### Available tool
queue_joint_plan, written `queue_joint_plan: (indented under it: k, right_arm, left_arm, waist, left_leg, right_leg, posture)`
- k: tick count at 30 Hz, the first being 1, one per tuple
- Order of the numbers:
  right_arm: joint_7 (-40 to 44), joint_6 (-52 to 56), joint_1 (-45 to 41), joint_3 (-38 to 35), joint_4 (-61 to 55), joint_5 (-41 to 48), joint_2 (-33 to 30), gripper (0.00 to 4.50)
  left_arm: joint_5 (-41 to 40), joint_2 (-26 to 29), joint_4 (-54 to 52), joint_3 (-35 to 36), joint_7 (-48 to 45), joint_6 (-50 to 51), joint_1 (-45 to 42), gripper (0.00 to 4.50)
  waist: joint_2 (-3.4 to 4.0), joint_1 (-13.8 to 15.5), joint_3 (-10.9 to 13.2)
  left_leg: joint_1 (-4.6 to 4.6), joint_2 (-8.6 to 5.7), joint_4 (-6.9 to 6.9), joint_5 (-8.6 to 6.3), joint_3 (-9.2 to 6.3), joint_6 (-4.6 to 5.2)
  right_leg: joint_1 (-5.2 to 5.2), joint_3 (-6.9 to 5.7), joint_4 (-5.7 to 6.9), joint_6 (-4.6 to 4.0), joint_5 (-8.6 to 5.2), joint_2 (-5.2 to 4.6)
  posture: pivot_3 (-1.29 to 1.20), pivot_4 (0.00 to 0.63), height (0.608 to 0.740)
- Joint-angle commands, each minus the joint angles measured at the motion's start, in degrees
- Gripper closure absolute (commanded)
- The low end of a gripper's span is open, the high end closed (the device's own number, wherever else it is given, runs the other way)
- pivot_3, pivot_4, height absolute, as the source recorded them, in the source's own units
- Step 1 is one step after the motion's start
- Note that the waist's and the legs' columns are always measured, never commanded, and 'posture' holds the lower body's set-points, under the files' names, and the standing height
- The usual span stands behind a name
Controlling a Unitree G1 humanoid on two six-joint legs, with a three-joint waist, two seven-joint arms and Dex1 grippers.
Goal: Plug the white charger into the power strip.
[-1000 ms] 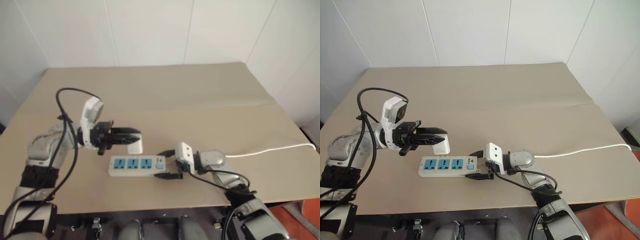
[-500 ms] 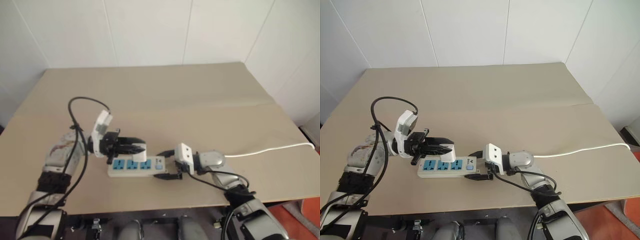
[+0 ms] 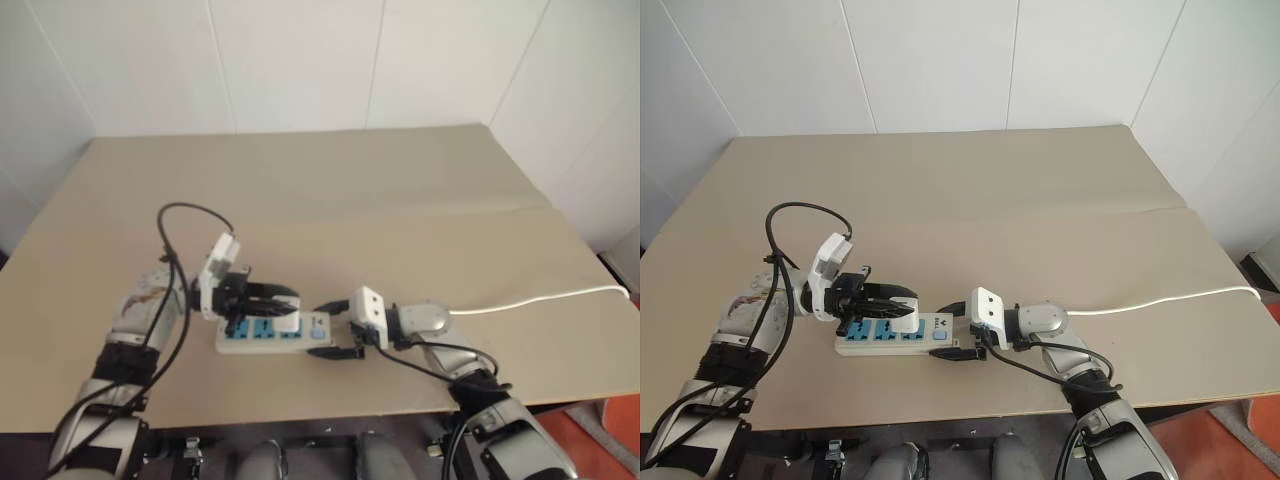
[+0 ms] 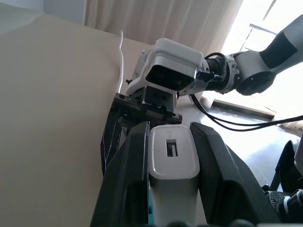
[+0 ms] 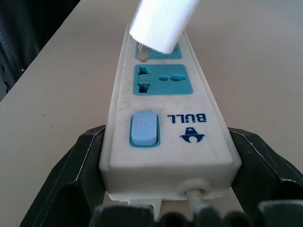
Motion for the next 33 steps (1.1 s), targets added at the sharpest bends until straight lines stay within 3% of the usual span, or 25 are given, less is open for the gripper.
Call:
queue_joint_plan:
  k: [1, 25, 33]
  right_arm:
    - [-0.1, 0.4, 1.8, 2.5, 2.2, -3.5, -0.2, 1.07]
    - [-0.5, 0.1, 1.8, 2.4, 2.4, -3.8, -0.3, 1.07]
    - [-0.6, 0.0, 2.3, 2.4, 1.9, -3.7, -0.3, 1.07]
  left_arm:
    - [0.8, -0.5, 0.7, -0.4, -0.7, -1.7, -1.2, 3.48]
    - [4.4, -1.8, 5.0, -2.6, -2.0, -4.6, -1.8, 3.48]
    - [6.9, -2.2, 4.3, -2.2, 0.7, -12.2, 0.6, 3.48]
  waist:
    - [0.0, 0.0, 0.0]
    - [-0.01, 0.0, 0.0]
    - [-0.02, 0.0, -0.1]
  left_leg:
    - [0.0, 0.0, 0.0, 0.0, 0.0, 0.0]
    - [0.04, 0.0, -0.03, 0.0, 0.0, 0.0]
    - [0.11, 0.01, -0.05, 0.0, -0.01, 0.0]
  right_leg:
    - [0.0, 0.0, 0.0, 0.0, 0.0, 0.0]
    - [0.05, 0.0, -0.03, 0.0, 0.0, 0.0]
    - [0.1, 0.0, -0.04, 0.0, 0.0, 0.0]
  posture:
    - [0.0, 0.15, 0.74]
    - [0.0, 0.15, 0.74]
    - [0.0, 0.15, 0.74]
